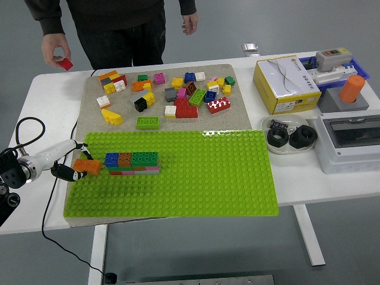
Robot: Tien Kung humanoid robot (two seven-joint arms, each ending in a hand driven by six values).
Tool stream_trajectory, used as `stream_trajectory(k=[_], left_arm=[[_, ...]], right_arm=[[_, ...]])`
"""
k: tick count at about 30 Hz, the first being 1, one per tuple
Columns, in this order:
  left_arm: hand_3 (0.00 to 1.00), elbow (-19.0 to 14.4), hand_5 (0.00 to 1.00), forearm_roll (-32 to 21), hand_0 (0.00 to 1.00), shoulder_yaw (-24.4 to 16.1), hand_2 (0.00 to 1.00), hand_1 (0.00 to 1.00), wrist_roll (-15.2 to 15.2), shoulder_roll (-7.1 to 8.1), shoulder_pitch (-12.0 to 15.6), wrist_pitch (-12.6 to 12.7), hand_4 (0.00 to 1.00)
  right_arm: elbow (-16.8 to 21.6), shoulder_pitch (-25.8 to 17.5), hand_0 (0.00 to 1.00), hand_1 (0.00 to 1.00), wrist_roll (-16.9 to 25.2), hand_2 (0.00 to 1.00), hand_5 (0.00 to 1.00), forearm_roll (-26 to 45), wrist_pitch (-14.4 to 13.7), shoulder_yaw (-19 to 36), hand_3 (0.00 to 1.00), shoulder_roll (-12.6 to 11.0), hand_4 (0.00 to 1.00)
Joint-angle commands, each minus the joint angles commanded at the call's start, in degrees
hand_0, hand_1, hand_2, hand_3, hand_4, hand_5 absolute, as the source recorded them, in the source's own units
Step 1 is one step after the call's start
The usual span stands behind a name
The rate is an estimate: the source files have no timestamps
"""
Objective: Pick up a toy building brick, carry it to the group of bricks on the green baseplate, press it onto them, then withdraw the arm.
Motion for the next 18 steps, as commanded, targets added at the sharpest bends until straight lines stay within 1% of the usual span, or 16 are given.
stream_trajectory(k=[8, 9, 14, 15, 18], left_arm=[[0.608, 0.13, 0.002, -0.03, 0.99, 0.05, 0.921, 0.953, -0.15, -0.12, 0.08, 0.23, 0.697], [0.552, 0.16, 0.002, -0.02, 0.99, 0.07, 0.917, 0.95, -0.18, -0.13, 0.09, 0.28, 0.68], [0.552, 0.23, 0.002, -0.06, 0.99, 0.08, 0.917, 0.95, -0.32, -0.16, 0.12, 0.66, 0.68], [0.526, 0.24, 0.002, -0.09, 0.985, 0.07, 0.908, 0.946, -0.36, -0.16, 0.12, 0.72, 0.771], [0.526, 0.29, 0.002, -0.21, 0.985, -0.01, 0.908, 0.946, -0.48, -0.17, 0.14, 0.83, 0.771]], right_arm=[[0.0, 0.02, 0.712, 0.697, 0.02, 0.768, 0.998, -0.02, -0.04, 0.01, 0.961, 0.01, 0.723], [0.0, 0.02, 0.712, 0.696, 0.03, 0.768, 0.998, -0.03, -0.05, 0.02, 0.96, 0.02, 0.723], [0.0, 0.01, 0.712, 0.696, 0.04, 0.768, 0.998, -0.01, -0.06, -0.03, 0.96, 0.02, 0.723], [0.0, 0.01, 0.712, 0.697, 0.05, 0.768, 0.998, -0.01, -0.06, -0.03, 0.959, 0.01, 0.723], [0.0, 0.0, 0.712, 0.697, 0.07, 0.768, 0.998, 0.02, -0.07, -0.04, 0.959, 0.01, 0.723]])
